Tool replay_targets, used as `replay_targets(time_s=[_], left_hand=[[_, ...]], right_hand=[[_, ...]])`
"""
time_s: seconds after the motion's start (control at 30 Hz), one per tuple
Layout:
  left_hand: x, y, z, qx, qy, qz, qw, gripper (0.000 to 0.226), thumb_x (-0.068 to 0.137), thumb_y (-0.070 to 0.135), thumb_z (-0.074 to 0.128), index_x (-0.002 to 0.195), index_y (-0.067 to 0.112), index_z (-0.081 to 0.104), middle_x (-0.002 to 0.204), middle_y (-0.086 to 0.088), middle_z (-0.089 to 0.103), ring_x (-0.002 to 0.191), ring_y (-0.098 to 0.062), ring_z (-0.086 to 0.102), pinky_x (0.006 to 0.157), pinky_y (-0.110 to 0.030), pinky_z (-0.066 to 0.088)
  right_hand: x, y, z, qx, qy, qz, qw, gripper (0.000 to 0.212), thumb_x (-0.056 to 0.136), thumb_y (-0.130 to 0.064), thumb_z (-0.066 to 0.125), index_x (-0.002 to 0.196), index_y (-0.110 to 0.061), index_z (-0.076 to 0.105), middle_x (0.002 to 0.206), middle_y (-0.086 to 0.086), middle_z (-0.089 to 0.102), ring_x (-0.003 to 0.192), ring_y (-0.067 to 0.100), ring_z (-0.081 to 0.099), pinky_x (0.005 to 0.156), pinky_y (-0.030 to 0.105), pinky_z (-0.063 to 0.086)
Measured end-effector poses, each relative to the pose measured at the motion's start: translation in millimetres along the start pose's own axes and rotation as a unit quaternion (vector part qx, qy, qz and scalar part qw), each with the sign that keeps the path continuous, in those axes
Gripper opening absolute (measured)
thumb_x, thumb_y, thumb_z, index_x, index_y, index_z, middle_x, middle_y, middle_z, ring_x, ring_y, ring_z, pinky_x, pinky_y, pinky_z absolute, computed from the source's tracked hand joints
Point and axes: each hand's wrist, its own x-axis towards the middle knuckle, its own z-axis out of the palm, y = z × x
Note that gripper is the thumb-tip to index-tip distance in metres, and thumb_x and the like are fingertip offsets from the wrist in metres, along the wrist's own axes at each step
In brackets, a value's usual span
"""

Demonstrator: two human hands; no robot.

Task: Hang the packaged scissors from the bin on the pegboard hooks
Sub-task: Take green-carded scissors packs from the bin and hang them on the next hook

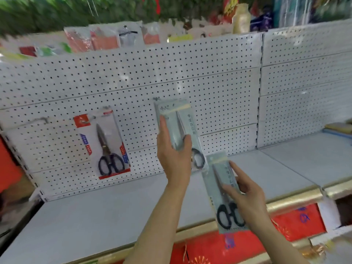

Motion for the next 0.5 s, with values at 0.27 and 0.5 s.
replay_targets(time_s=[0.27, 0.5], left_hand=[[38, -18, 13, 0.057, -0.004, -0.001, 0.998, 0.084, 0.085, 0.021, 0.069, 0.151, 0.043, 0.022, 0.134, -0.001, 0.052, 0.116, -0.015, 0.054, 0.092, -0.038, 0.053], [31, -34, 19, 0.055, -0.009, 0.032, 0.998, 0.081, 0.086, 0.020, 0.069, 0.150, 0.042, 0.026, 0.122, 0.010, 0.051, 0.104, -0.007, 0.053, 0.082, -0.024, 0.050]], right_hand=[[16, -27, 3, 0.000, 0.053, -0.026, 0.998, 0.063, 0.079, -0.005, 0.074, 0.128, -0.042, 0.058, 0.102, -0.005, 0.074, 0.087, 0.006, 0.068, 0.069, 0.013, 0.052], [26, -32, -2, 0.004, 0.088, -0.034, 0.996, 0.063, 0.079, -0.008, 0.074, 0.129, -0.043, 0.057, 0.095, -0.003, 0.074, 0.091, 0.018, 0.068, 0.078, 0.033, 0.057]])
